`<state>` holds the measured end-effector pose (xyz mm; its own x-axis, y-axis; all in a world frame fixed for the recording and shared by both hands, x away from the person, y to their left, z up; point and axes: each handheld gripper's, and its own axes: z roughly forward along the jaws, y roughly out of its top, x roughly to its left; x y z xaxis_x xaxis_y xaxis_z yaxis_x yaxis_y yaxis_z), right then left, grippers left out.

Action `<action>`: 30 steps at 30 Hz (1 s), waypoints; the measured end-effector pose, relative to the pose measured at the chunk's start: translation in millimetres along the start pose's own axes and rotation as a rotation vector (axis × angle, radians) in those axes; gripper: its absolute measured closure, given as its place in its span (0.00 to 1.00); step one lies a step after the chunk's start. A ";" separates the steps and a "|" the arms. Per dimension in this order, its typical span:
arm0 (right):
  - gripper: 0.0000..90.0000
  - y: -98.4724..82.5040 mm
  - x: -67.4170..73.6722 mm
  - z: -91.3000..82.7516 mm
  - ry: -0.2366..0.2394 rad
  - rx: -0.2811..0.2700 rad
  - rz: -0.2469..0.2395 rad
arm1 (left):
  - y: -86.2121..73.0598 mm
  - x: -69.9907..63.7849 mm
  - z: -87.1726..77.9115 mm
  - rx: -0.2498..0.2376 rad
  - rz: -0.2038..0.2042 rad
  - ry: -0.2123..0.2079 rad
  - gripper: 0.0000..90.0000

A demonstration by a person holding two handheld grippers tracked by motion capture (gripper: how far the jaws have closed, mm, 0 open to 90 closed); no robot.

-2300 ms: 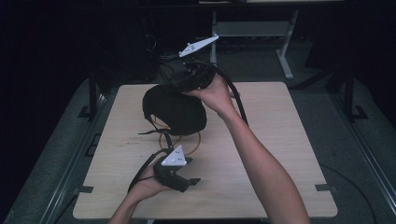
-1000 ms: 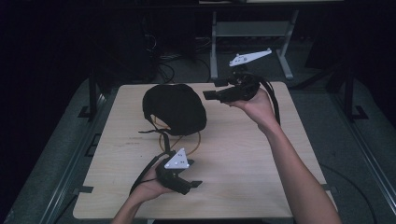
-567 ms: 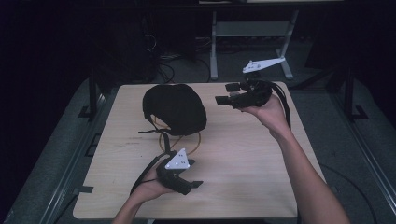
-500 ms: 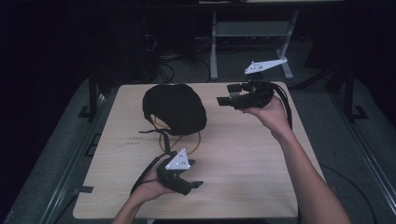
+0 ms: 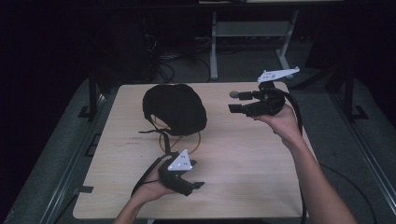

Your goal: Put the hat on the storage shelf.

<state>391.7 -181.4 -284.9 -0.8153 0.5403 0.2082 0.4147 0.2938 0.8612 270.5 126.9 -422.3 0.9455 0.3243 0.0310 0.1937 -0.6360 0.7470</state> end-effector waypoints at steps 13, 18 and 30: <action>0.24 -30.6 -10.6 -15.0 -0.028 -0.004 0.042 | 2.7 -3.9 3.1 -0.011 0.015 -0.014 0.26; 0.24 -38.1 -13.4 -19.6 -0.030 -0.010 0.059 | 2.1 -3.7 3.9 -0.013 0.000 -0.011 0.25; 0.21 -71.7 -20.7 -35.2 -0.052 -0.024 0.093 | -0.2 1.0 2.8 -0.038 -0.051 0.017 0.20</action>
<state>364.6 -241.3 -334.6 -0.7516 0.6044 0.2642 0.4771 0.2215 0.8505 272.2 125.4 -424.3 0.9301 0.3674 0.0030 0.2310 -0.5911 0.7728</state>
